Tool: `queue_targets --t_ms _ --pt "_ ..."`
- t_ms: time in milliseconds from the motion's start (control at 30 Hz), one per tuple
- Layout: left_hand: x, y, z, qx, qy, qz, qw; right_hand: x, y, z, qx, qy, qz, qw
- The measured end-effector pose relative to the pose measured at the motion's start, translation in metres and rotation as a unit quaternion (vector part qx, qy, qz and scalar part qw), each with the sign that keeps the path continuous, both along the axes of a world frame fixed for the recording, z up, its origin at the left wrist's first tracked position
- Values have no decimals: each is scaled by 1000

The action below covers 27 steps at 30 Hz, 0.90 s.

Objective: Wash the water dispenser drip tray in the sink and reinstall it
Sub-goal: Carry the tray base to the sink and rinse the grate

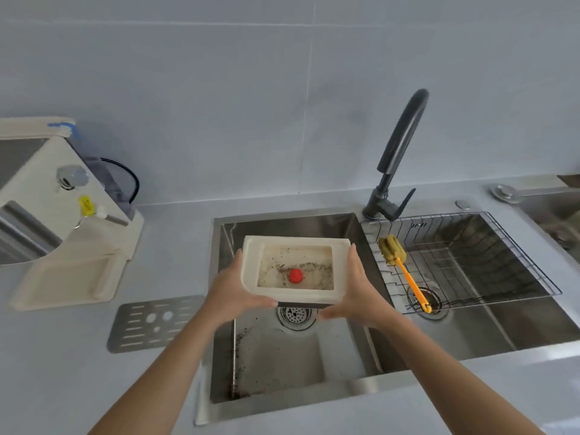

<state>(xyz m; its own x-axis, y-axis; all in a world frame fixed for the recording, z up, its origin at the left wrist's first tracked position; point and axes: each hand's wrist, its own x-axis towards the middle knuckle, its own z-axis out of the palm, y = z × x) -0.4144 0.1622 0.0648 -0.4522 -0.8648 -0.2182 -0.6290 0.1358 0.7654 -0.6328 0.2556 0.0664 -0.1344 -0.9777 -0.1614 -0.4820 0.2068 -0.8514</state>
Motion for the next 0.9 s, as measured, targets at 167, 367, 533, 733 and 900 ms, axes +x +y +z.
queue_targets --t_ms 167,367,533,733,900 --pt "-12 -6 -4 7 -15 -19 1000 -9 2 -14 -36 -19 -34 999" --pt "-14 -14 -8 27 -29 -44 998 -3 4 -32 -35 -87 -57 994" --pt "-13 -21 -11 49 -26 -52 997 1 1 -47 -6 -149 -60 987" --pt "-9 -30 -17 48 -34 -64 996 7 -3 -58 16 -189 -76 979" --pt "-9 -42 -19 55 -33 -58 996 11 -9 -61 37 -244 -62 967"
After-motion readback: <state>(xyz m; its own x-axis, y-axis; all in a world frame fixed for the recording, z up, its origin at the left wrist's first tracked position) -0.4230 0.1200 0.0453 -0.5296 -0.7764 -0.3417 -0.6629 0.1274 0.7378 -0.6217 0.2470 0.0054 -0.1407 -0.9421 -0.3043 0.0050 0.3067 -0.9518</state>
